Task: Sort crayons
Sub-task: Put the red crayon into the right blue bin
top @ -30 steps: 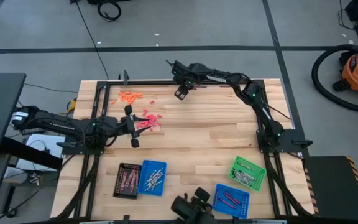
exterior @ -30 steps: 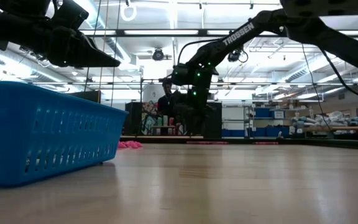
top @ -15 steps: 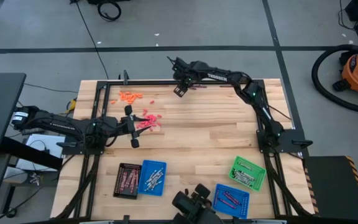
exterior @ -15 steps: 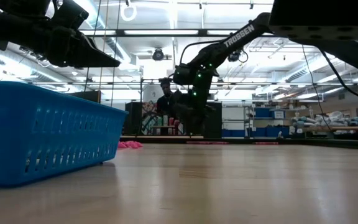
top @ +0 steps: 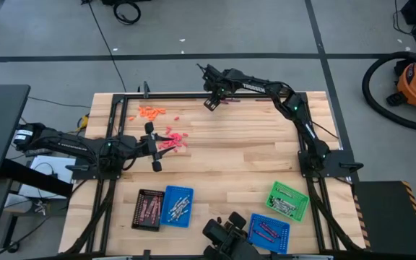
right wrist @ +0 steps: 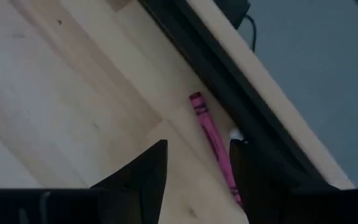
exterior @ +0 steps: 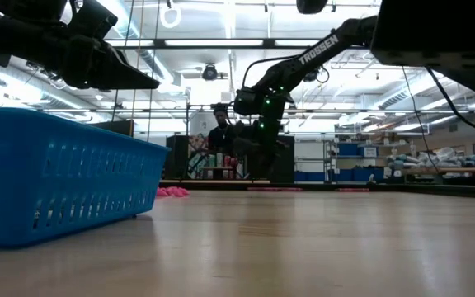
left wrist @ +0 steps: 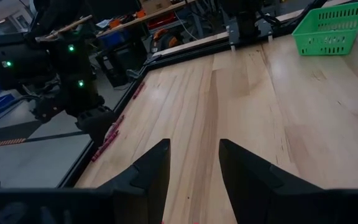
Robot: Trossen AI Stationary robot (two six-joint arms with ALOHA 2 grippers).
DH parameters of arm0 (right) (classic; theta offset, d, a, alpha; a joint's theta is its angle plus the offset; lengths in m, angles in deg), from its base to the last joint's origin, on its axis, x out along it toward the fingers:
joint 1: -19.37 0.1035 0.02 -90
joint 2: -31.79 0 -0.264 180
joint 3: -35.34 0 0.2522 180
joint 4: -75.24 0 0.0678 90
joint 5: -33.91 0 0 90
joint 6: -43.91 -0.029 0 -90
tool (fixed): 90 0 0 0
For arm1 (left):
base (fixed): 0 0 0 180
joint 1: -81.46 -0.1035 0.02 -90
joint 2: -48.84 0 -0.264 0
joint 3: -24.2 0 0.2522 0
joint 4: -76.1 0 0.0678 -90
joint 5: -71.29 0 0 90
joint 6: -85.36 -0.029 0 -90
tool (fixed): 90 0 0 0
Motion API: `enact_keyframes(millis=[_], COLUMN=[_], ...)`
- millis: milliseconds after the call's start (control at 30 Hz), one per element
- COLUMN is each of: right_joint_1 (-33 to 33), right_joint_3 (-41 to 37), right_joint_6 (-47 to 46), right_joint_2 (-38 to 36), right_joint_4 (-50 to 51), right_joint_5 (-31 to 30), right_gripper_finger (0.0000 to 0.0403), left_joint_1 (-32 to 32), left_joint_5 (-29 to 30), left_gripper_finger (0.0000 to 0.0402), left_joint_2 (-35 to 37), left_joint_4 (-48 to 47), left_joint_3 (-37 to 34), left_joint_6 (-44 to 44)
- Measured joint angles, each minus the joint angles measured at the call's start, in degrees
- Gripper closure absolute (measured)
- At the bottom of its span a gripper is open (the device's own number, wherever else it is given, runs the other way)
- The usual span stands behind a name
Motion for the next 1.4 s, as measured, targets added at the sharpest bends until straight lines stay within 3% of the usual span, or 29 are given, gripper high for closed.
enact_keyframes(millis=[733,1000,1133,1300,1400], right_joint_1=[0.03,2.19,5.17,8.41,8.53], right_joint_3=[0.30,5.93,6.90,3.45,-0.40], right_joint_6=[-0.35,0.46,2.77,4.74,5.59], right_joint_2=[3.49,3.15,0.22,-4.89,-7.57], right_joint_4=[1.70,7.22,8.86,6.89,5.36], right_joint_5=[3.92,2.38,-1.88,-6.63,-7.96], right_gripper_finger=[0.0268,0.0269,0.0269,0.0269,0.0269], left_joint_1=[0.00,-0.12,-3.26,-10.32,-12.50], left_joint_5=[0.00,-0.03,-0.26,-7.98,-8.48], left_gripper_finger=[0.0253,0.0253,0.0253,0.0253,0.0253], left_joint_2=[0.00,0.00,-1.57,-7.40,-10.51], left_joint_4=[0.05,0.22,0.66,3.06,5.95], left_joint_3=[-0.02,-0.02,-0.02,-0.05,-0.07], left_joint_6=[-0.04,0.87,3.61,7.30,7.41])
